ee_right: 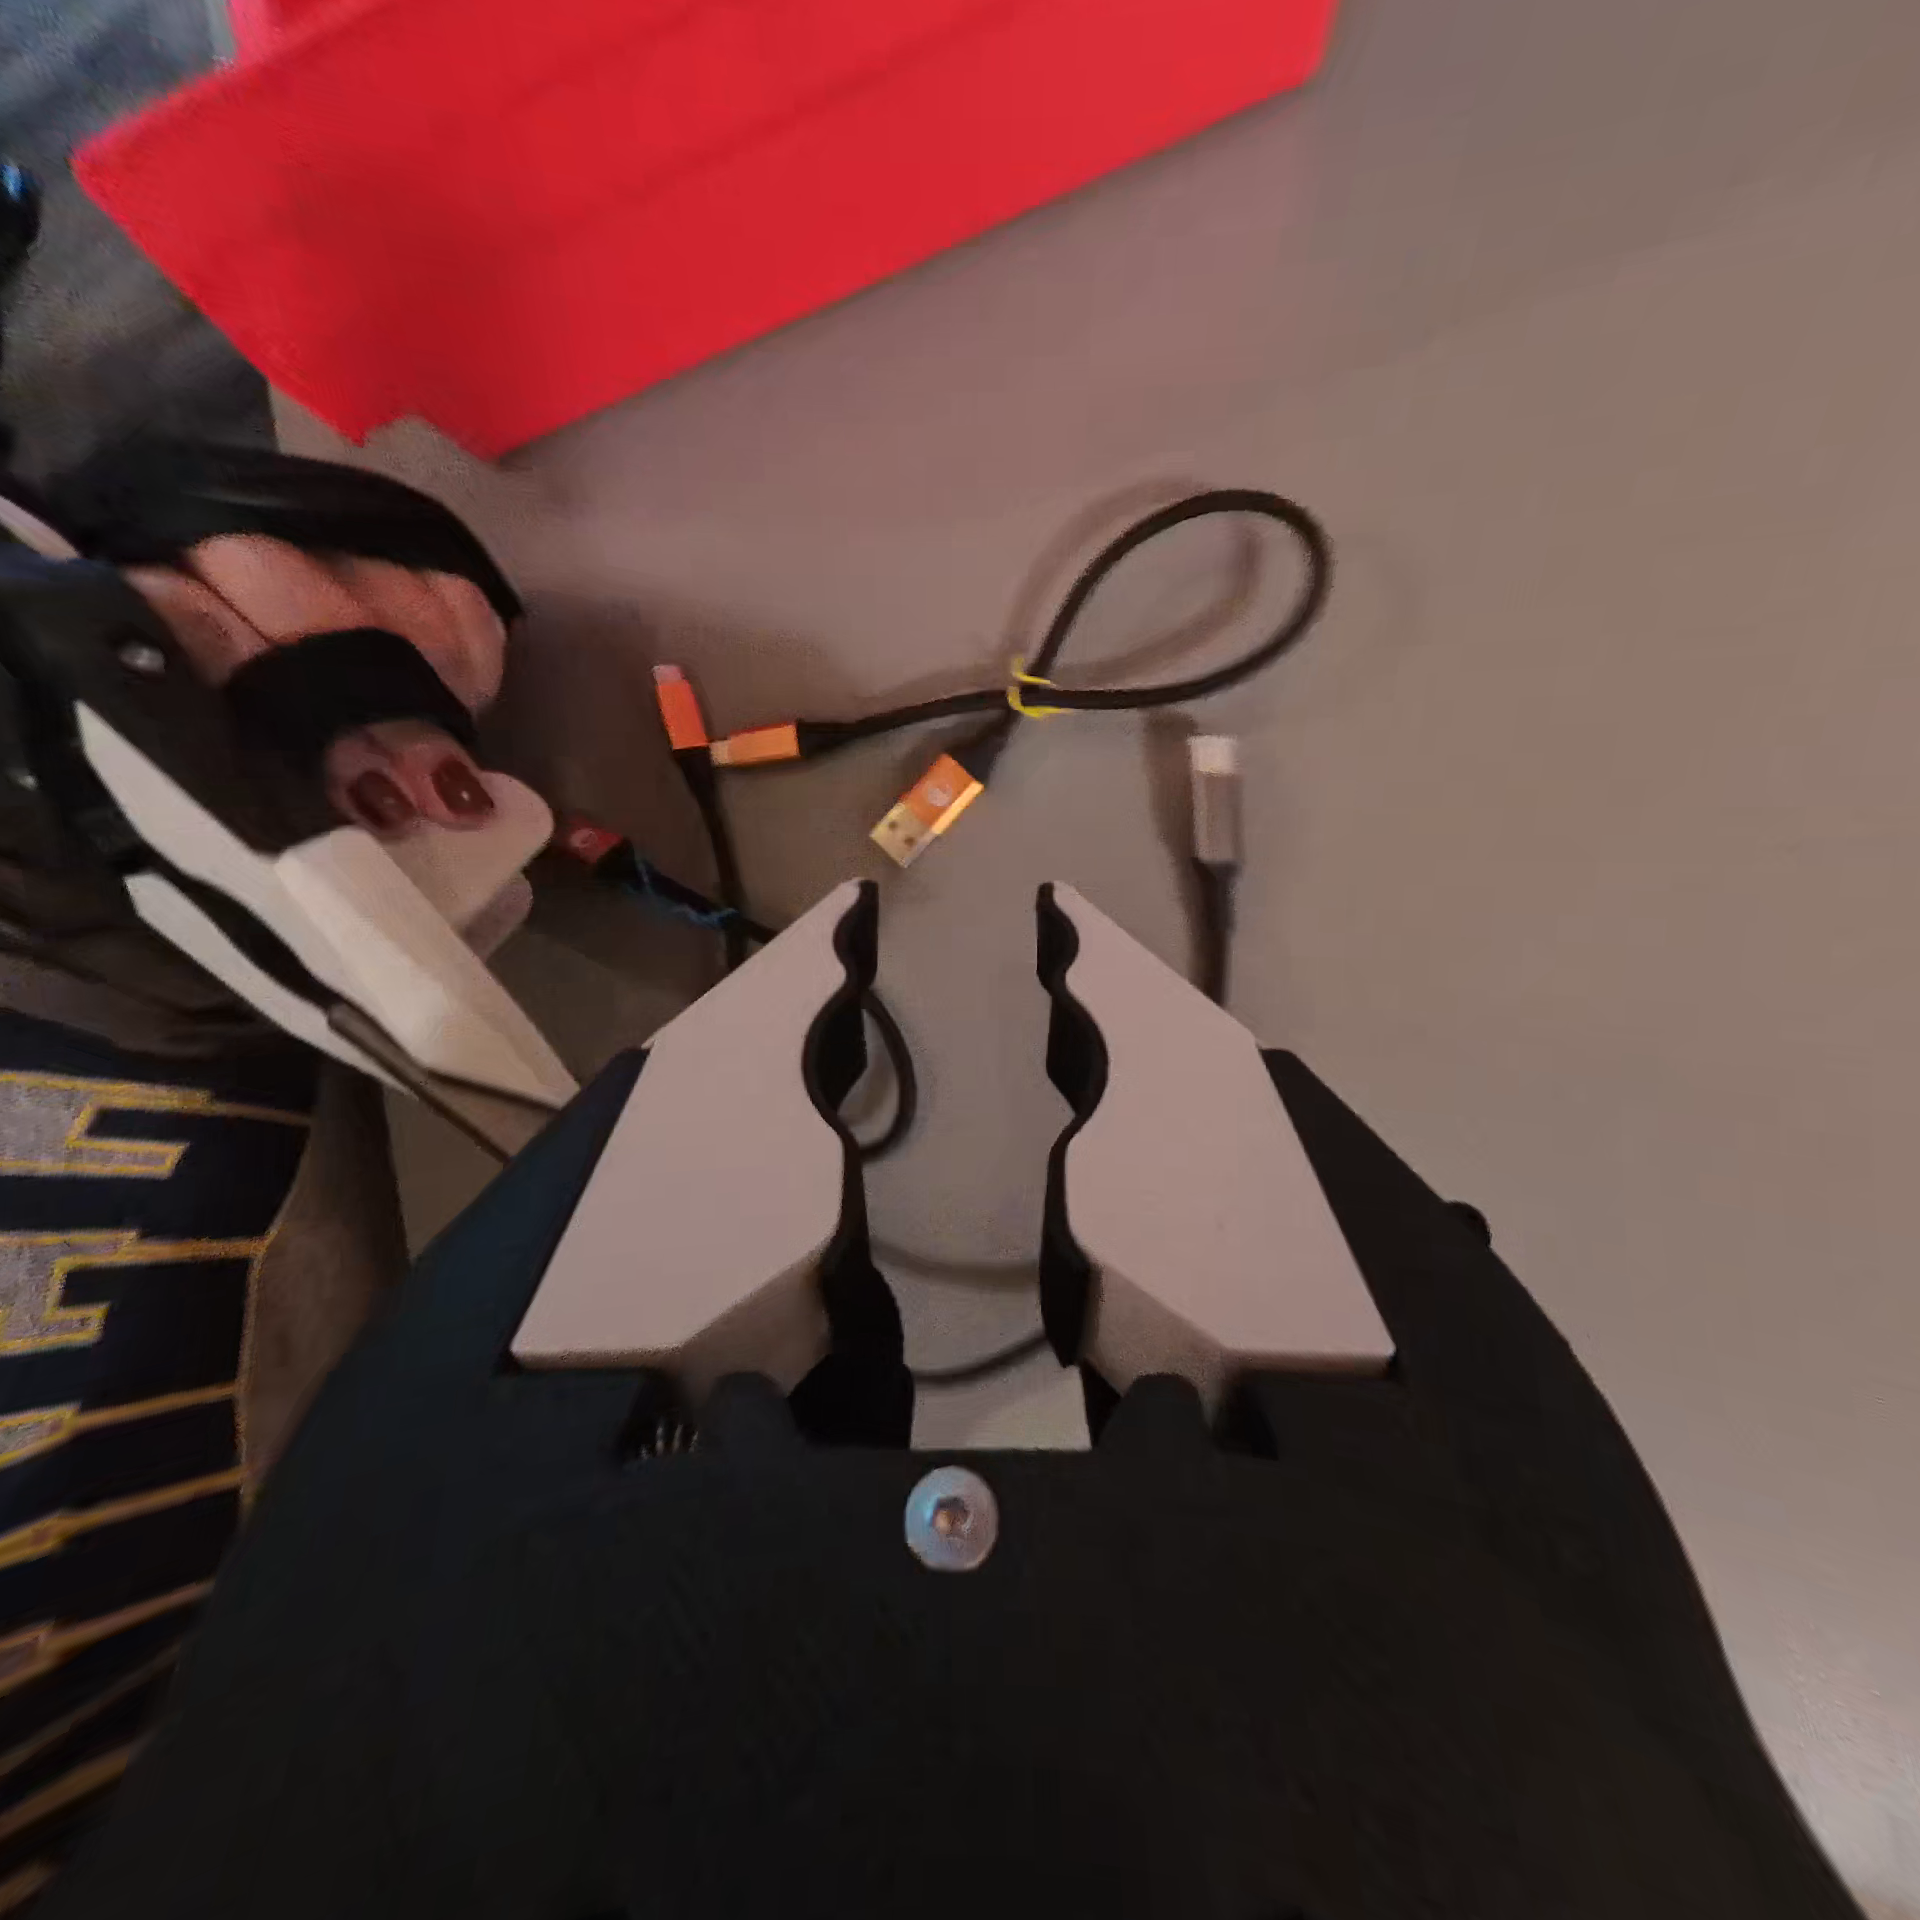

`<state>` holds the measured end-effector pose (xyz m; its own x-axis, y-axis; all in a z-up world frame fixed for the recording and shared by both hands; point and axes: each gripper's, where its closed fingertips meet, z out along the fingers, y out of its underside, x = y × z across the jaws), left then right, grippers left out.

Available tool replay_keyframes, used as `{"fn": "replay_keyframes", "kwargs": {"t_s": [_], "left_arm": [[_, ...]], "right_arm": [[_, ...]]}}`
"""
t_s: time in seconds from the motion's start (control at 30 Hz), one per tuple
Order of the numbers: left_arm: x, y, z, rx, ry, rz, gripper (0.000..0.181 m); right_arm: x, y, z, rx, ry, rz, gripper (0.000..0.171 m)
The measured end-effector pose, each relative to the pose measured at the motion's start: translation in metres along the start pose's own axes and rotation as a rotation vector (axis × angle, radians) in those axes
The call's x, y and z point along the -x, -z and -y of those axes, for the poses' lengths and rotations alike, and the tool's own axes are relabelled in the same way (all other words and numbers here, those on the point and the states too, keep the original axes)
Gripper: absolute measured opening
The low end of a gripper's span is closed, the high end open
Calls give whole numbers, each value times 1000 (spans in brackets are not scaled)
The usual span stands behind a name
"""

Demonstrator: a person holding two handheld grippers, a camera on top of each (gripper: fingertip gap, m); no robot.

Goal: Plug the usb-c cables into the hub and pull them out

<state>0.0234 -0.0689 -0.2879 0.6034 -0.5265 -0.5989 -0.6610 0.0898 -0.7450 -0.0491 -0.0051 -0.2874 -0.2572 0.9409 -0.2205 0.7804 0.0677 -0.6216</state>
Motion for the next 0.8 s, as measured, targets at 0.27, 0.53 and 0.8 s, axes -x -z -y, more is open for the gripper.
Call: {"fn": "replay_keyframes", "kwargs": {"t_s": [0.27,0.53,0.8], "left_arm": [[-6,-1,-2,9,-15,-18,8],[-5,-2,-2,-1,14,-30,8],[-4,-2,-2,-8,28,-44,8]], "right_arm": [[63,-60,16,157,753,222,34],[40,-78,3,438,825,319,27],[43,-86,5,398,756,303,11]]}}
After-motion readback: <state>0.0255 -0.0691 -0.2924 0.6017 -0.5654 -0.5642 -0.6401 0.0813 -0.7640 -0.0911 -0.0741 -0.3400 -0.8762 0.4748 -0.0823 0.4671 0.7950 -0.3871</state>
